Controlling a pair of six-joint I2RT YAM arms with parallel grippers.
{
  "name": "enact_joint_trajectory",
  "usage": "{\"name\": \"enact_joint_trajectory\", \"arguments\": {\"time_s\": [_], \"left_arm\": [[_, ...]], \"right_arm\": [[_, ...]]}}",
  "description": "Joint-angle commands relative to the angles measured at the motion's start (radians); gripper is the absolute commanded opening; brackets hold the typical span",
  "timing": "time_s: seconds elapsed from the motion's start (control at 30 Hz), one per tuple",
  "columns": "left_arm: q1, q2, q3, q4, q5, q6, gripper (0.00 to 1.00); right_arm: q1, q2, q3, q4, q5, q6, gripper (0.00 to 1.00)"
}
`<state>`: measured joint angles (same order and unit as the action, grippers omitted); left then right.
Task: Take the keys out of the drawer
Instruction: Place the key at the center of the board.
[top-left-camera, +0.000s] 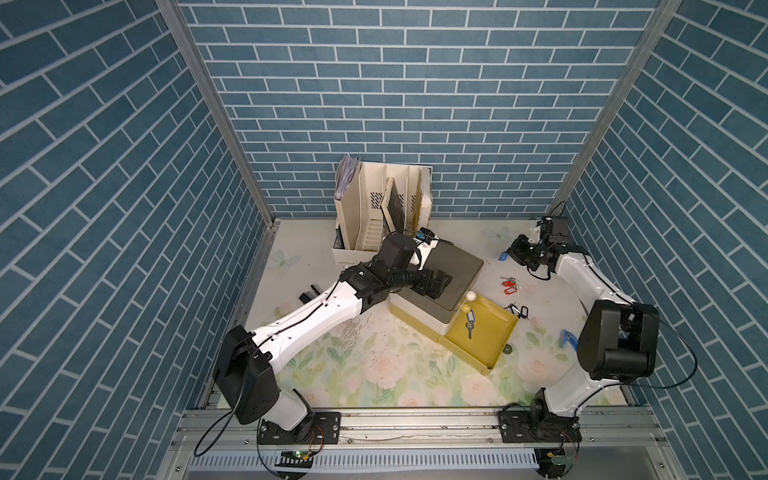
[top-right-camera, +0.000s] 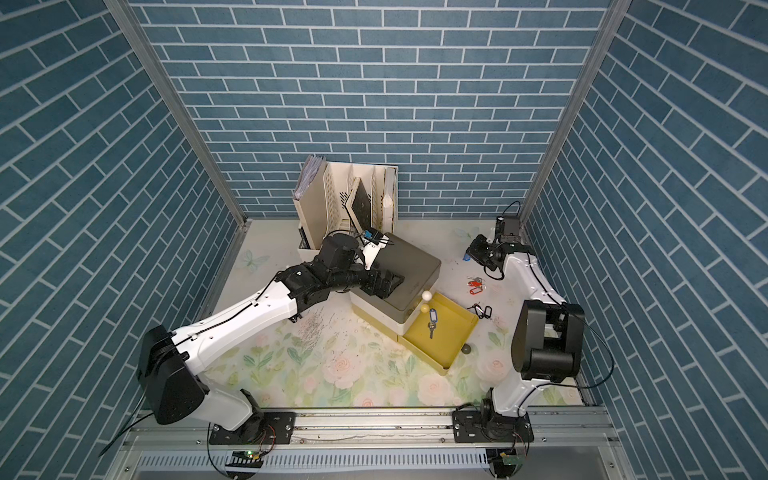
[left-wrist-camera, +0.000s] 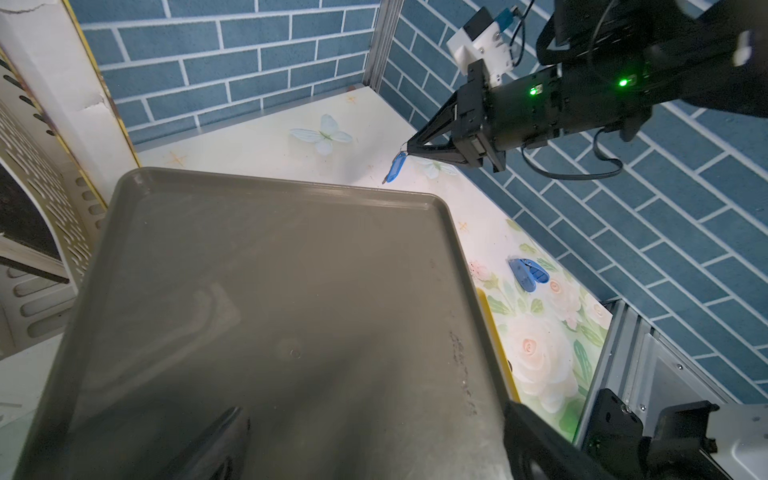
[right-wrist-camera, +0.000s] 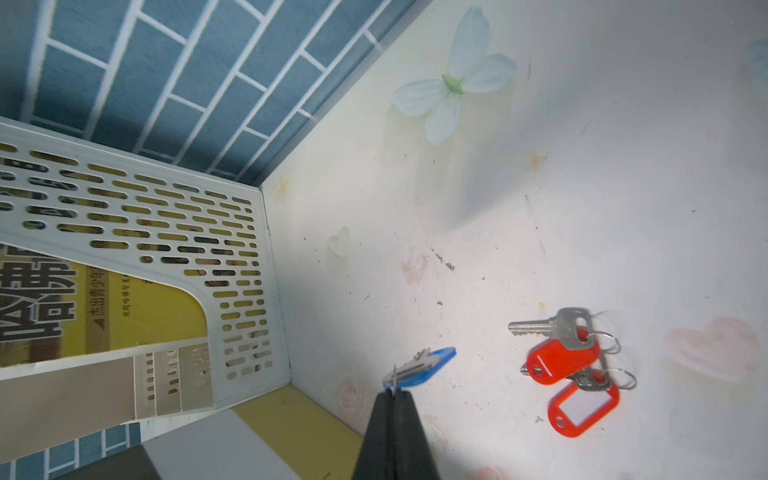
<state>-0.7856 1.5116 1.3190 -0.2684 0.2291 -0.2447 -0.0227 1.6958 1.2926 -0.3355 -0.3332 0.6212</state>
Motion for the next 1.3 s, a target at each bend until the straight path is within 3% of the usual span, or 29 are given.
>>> {"name": "enact_joint_trajectory", "arguments": {"time_s": [0.0, 1.27], "left_arm": [[0.003, 0.000, 0.009, -0.001, 0.008, 0.020, 1.00], [0.002, -0.007, -0.038, -0.029, 0.009, 0.033, 1.00]], "right_arm": [[-0.005, 0.049, -0.003, 0.067, -0.035, 0.025, 0.00], [-0.123, 0.414, 0.157, 0.217, -0.168, 0.112, 0.00]]}}
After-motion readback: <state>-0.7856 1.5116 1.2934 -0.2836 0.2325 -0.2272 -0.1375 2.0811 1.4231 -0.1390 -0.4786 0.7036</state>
